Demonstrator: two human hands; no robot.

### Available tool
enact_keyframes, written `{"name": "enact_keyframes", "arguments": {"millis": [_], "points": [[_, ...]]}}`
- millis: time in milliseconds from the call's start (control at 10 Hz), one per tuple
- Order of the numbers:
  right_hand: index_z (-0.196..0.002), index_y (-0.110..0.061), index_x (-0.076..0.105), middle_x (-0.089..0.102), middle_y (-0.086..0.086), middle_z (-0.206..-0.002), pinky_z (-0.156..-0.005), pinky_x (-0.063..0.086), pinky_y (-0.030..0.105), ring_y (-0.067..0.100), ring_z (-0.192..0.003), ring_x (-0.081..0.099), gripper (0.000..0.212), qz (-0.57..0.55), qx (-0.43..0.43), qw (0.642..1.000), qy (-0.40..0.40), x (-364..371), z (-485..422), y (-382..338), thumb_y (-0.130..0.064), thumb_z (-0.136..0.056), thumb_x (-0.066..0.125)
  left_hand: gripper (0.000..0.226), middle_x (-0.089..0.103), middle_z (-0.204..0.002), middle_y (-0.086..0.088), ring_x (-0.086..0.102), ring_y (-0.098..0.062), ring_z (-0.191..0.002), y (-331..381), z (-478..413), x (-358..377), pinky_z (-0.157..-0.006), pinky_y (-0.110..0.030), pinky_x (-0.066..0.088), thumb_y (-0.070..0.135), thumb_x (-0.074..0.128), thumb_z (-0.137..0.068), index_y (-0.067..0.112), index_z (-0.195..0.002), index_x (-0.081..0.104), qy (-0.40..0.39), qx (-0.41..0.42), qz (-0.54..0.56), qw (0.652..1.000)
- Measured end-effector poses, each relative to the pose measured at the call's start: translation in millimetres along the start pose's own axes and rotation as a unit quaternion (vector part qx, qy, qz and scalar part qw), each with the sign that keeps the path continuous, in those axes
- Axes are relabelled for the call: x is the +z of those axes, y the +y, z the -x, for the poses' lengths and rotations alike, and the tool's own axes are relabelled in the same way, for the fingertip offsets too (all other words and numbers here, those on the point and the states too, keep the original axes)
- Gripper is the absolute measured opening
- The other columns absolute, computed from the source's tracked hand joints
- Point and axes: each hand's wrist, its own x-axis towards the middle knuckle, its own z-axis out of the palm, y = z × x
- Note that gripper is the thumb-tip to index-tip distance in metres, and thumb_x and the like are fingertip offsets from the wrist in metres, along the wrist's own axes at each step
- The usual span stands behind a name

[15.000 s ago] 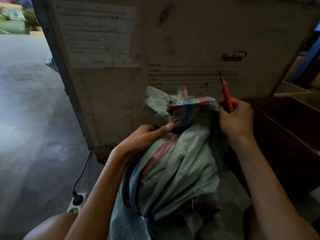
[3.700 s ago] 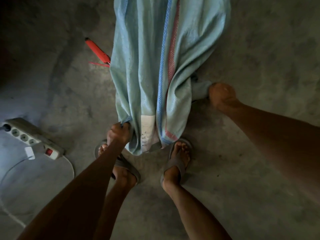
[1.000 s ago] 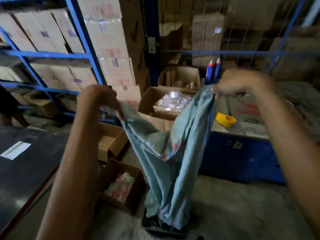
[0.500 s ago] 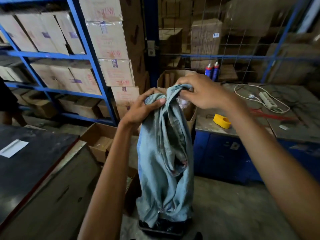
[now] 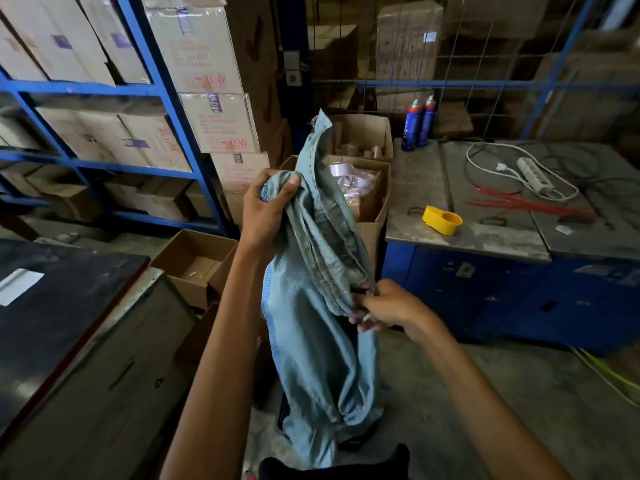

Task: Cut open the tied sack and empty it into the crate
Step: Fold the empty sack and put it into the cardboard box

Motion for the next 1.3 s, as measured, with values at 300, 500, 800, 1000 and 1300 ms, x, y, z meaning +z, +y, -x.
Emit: {"name": "enact_keyframes", "arguments": {"millis": [300,500,800,1000,1300], "points": [[-0.089,-0.012,0.079,0.079,0.0,-0.081,-0.078,0.054,0.027,0.012,-0.078,0.074,0.018,-0.216,-0.254,0.941,0.065,-49.1,43.5,-90.7,-0.026,-0.09,0.067,0.032,0.076,-0.11,0.008,0.072,-0.002,-0.104,0.9,35.7,3.7,-0.088,-0.021,0.057,0.033,0.043,-0.106,0.013,-0.126,0.058,-0.137,-0.062,-0.034,0.988],[-0.112,-0.011,0.072,0.077,0.004,-0.106,-0.087,0.058,0.031,0.013,-0.098,0.072,0.035,-0.195,-0.362,0.903,0.127,-44.7,39.8,-83.8,-0.038,-0.09,0.066,0.016,0.081,-0.082,0.006,0.075,0.002,-0.071,1.8,41.3,39.0,-0.062,-0.011,0.056,0.021,0.051,-0.104,0.012,-0.106,0.064,-0.041,-0.116,0.073,0.99],[-0.141,0.0,0.048,0.054,0.013,-0.143,-0.116,0.037,0.036,0.022,-0.135,0.05,0.076,-0.099,-0.31,0.936,0.135,11.9,-30.3,2.1,-0.026,-0.075,0.076,0.065,0.074,-0.123,-0.007,0.07,-0.02,-0.118,-2.4,24.7,42.7,-0.107,-0.044,0.052,0.058,0.065,-0.088,0.013,-0.136,0.058,-0.072,-0.088,0.006,0.994],[-0.111,-0.027,0.07,0.074,-0.011,-0.114,-0.104,0.051,0.038,0.009,-0.115,0.067,0.048,-0.308,-0.35,0.849,0.251,-24.0,-22.8,-29.3,-0.002,-0.072,0.082,0.147,0.047,-0.151,0.011,0.042,-0.017,-0.146,-68.2,37.7,-31.4,-0.112,-0.023,0.044,0.073,0.083,-0.054,0.008,-0.16,0.004,-0.174,-0.194,-0.091,0.961],[-0.156,-0.032,0.012,0.032,0.003,-0.158,-0.11,0.044,0.026,0.008,-0.142,0.04,0.128,-0.196,-0.372,0.902,0.101,-42.1,-17.8,-48.1,-0.034,-0.057,0.094,0.013,0.059,-0.093,0.007,0.055,-0.018,-0.107,-76.2,53.5,37.5,-0.087,-0.028,0.05,0.012,0.05,-0.101,0.021,-0.096,0.058,0.009,-0.268,0.052,0.962]]}}
